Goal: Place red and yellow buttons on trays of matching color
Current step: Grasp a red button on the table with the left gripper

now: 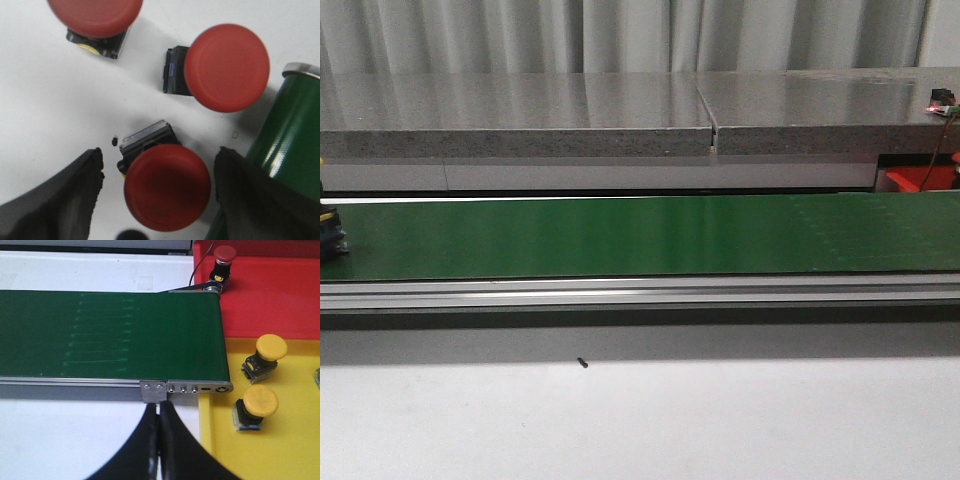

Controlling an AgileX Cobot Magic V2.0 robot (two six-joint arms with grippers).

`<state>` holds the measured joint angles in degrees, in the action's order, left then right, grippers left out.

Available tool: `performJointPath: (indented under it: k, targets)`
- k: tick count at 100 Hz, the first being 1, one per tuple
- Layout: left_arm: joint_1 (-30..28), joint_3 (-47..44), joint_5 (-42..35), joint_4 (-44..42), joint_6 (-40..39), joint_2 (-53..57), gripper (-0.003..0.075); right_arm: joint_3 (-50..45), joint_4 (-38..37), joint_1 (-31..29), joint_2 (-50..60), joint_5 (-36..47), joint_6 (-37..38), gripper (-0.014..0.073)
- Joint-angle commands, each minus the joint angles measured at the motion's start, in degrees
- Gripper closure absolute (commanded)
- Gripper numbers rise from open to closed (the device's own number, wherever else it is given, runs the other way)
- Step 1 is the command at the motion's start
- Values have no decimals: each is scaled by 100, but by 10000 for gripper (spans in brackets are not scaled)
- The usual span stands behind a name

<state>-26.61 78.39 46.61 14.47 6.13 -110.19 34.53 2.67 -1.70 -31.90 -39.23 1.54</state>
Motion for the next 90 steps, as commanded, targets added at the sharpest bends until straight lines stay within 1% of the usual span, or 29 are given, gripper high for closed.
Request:
performJointPath:
  k: [1,16,23,28,58,73,82,90]
  targets:
    - [22,169,-136,52,1,286,316,147,1,-3,-3,344,-10,660]
    - [22,169,-136,40,1,286,456,147,1,-3,-3,344,-10,660]
    - [22,169,-102,40,1,354,497,147,1,-3,-3,344,-10,660]
    - [22,169,-35,40,1,442,511,147,1,-3,-3,344,-10,660]
    - [22,169,97,6,1,1574,513,147,1,-3,-3,344,-10,660]
    - [22,169,266,6,1,1935,513,147,1,-3,-3,344,-10,660]
    - [118,169,435,6,49,2004,513,147,1,-3,-3,344,-10,660]
    - [325,158,572,6,123,2012,513,147,1,-3,-3,344,-10,660]
